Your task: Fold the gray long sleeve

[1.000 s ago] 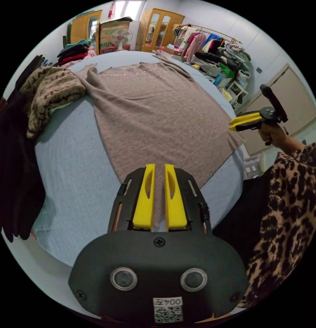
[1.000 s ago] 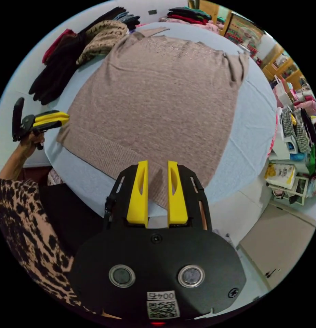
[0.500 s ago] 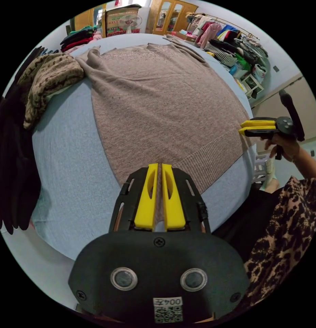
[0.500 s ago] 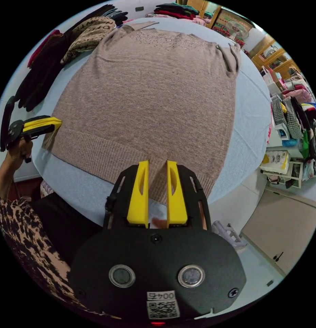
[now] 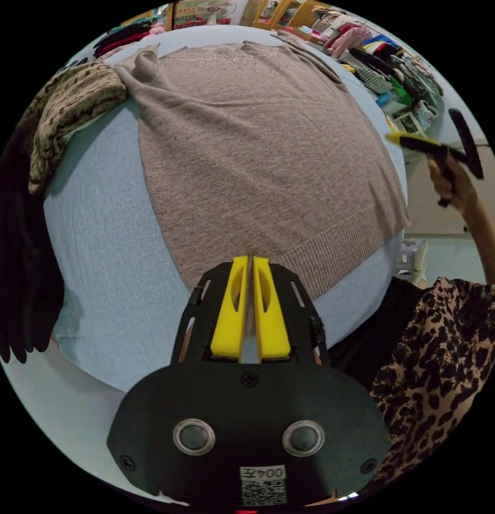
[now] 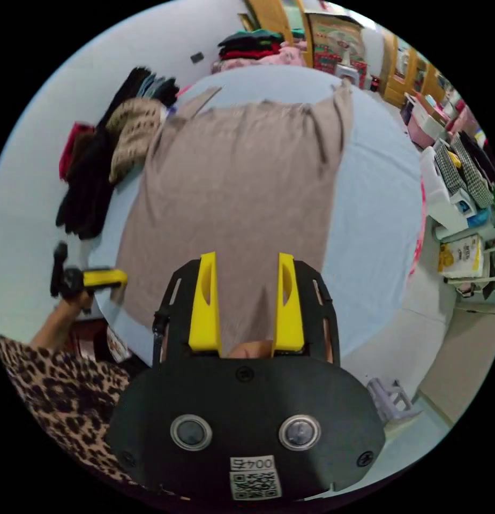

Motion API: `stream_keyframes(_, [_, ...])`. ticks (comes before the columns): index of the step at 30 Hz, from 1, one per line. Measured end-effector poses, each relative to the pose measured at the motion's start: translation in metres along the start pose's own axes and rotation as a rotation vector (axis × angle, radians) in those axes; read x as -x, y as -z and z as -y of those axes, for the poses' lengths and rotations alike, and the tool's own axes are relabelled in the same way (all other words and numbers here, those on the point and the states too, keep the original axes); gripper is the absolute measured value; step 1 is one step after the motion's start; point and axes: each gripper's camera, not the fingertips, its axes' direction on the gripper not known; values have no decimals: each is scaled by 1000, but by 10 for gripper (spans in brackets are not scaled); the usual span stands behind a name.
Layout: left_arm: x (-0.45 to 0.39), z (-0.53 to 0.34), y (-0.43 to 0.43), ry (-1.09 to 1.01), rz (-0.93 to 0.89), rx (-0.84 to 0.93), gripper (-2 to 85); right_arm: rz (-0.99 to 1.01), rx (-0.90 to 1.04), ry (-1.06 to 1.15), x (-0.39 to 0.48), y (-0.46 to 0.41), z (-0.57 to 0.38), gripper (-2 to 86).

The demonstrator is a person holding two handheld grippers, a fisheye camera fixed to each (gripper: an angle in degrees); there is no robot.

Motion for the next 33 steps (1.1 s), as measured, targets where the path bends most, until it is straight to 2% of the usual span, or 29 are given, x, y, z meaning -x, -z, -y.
stream_keyframes(4, [-2, 17, -4, 108, 34, 42, 16, 81, -152, -116, -102, 34, 98, 174])
stream_keyframes(8, [0, 34, -7, 218, 45, 86, 14, 202, -169, -166, -178, 39, 195, 179])
stream_keyframes(15, [5, 62, -12, 320, 66, 173, 12, 69, -124, -200, -213, 13, 286, 191])
stream_keyframes(17, [7, 72, -14, 343, 70, 201, 11, 43, -69, -198, -216, 1, 304, 165])
stream_keyframes(19, [8, 77, -15, 350, 73, 213, 11, 6, -97, -164, -212, 3, 312, 119])
stream_keyframes(21, [10, 80, -15, 363, 70, 218, 11, 32, -39, -119, -210, -3, 319, 67])
stream_keyframes(22, [12, 82, -15, 375, 67, 217, 10, -37, -39, -89, -205, -1, 320, 36])
stream_keyframes(25, [16, 84, -15, 402, 58, 211, 10, -48, -91, -67, -206, 13, 308, 21])
stream_keyframes(29, [20, 89, -15, 402, 51, 217, 9, -78, -224, -186, -236, 50, 257, 15])
stream_keyframes(33, [24, 92, -14, 394, 40, 220, 9, -166, -229, -291, -270, 65, 201, 22])
